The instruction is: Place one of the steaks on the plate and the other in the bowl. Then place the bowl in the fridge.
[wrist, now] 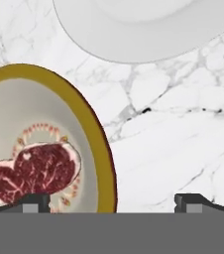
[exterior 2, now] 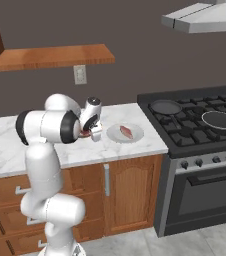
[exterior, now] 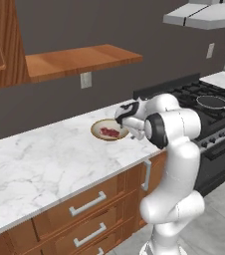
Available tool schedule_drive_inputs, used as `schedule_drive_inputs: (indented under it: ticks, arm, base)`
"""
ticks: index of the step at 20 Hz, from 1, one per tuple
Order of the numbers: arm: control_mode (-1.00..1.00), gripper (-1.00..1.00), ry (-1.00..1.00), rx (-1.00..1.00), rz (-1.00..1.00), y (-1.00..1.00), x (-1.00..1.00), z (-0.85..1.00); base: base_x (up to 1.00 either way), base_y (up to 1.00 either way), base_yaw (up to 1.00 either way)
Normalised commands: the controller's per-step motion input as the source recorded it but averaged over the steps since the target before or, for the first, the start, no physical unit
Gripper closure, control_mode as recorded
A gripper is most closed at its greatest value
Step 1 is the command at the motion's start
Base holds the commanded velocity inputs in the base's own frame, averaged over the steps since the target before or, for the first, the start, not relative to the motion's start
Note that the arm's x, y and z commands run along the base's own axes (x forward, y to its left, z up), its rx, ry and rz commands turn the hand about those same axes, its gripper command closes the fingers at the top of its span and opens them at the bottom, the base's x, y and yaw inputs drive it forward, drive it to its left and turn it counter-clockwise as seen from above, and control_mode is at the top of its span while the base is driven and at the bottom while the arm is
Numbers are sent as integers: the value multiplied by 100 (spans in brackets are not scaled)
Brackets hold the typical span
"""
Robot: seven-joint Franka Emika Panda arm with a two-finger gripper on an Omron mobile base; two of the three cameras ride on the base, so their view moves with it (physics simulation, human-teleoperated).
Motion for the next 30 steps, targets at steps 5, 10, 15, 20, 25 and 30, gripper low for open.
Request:
schedule_drive_inputs:
  ticks: [5, 10, 15, 20, 25, 30]
  arm:
    - [-100, -100, 0, 0, 0, 5, 30, -21]
    - [-100, -100, 0, 0, 0, 4, 30, -36]
    - [-100, -100, 0, 0, 0, 12, 35, -25]
    - [-100, -100, 0, 0, 0, 7, 28, -4]
    - [-100, 100, 0, 0, 0, 9, 18, -1]
    - [-100, 100, 0, 0, 0, 13, 1, 0]
  base:
    - [0, 0, 0]
    - [0, 0, 0]
    - [0, 0, 0]
    - [0, 0, 0]
    - [0, 0, 0]
    - [0, 0, 0]
